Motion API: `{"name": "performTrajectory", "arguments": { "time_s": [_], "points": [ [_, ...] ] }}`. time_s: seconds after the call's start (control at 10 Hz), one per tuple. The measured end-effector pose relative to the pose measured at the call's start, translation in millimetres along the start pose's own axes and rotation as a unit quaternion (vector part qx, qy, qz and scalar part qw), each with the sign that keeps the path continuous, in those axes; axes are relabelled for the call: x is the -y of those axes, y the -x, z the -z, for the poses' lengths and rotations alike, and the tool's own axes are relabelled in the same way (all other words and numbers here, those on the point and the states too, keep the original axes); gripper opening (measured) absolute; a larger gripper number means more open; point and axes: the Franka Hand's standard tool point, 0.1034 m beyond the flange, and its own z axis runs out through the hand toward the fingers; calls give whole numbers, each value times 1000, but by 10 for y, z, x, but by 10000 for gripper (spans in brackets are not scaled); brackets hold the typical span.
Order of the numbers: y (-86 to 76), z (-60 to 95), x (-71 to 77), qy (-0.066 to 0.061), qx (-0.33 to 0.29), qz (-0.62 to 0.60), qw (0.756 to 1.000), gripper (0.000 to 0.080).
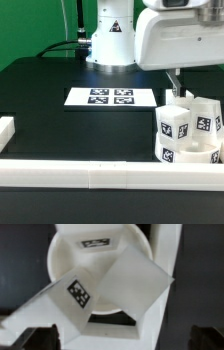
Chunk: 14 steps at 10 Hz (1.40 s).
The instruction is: Assemble stool
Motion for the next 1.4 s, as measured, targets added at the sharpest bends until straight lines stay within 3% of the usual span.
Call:
{"name": "performTrajectory", "arguments": {
  "time_s": [0.2, 0.6, 1.4],
  "points": [
    [16, -100, 108, 7, -19, 41, 999, 648],
    [21, -100, 57, 12, -16, 142, 990, 648],
    [124, -339, 233, 19, -40, 153, 987, 648]
  ]
}}
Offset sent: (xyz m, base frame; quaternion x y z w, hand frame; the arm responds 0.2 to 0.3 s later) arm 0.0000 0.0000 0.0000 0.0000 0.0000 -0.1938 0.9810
